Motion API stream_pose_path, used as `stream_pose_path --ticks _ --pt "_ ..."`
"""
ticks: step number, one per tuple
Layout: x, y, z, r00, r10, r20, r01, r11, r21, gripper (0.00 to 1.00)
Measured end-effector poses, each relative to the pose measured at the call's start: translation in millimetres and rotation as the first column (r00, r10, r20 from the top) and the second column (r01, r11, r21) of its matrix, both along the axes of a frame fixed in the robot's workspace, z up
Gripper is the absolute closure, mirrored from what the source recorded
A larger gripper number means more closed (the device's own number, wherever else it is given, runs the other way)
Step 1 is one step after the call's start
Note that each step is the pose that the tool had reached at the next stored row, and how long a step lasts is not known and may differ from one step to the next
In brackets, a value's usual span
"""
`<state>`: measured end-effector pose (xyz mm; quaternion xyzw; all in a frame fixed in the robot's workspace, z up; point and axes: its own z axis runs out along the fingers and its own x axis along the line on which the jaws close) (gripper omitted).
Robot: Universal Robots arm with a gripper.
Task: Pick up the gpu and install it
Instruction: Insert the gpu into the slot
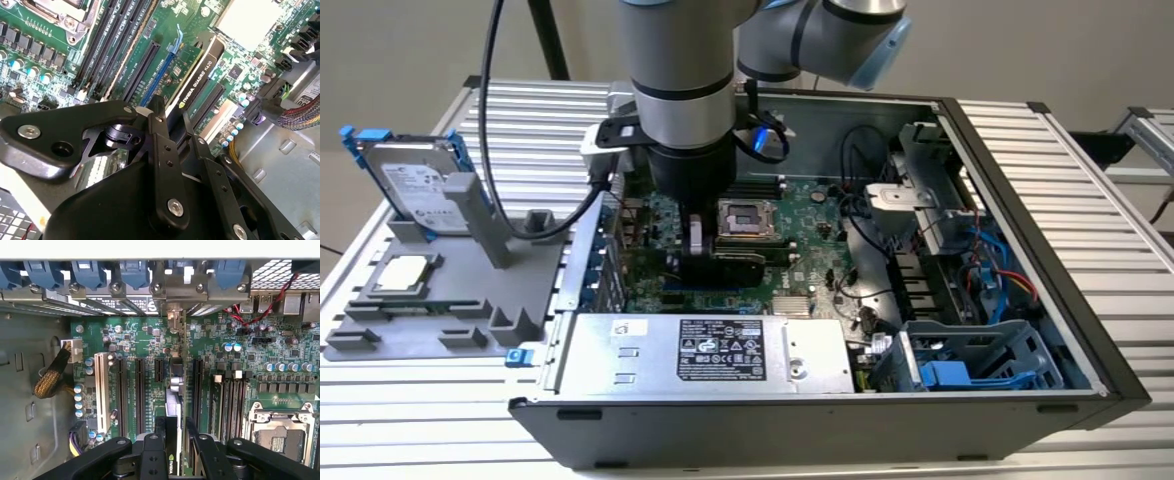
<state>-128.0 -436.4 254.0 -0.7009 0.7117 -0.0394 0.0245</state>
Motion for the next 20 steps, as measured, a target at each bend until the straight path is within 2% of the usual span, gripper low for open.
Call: stream_pose_path --ticks 20 --pt "-1.0 -1.1 -3.6 1.0000 0.000 -0.0001 0.000 1.0000 -0.0002 1.00"
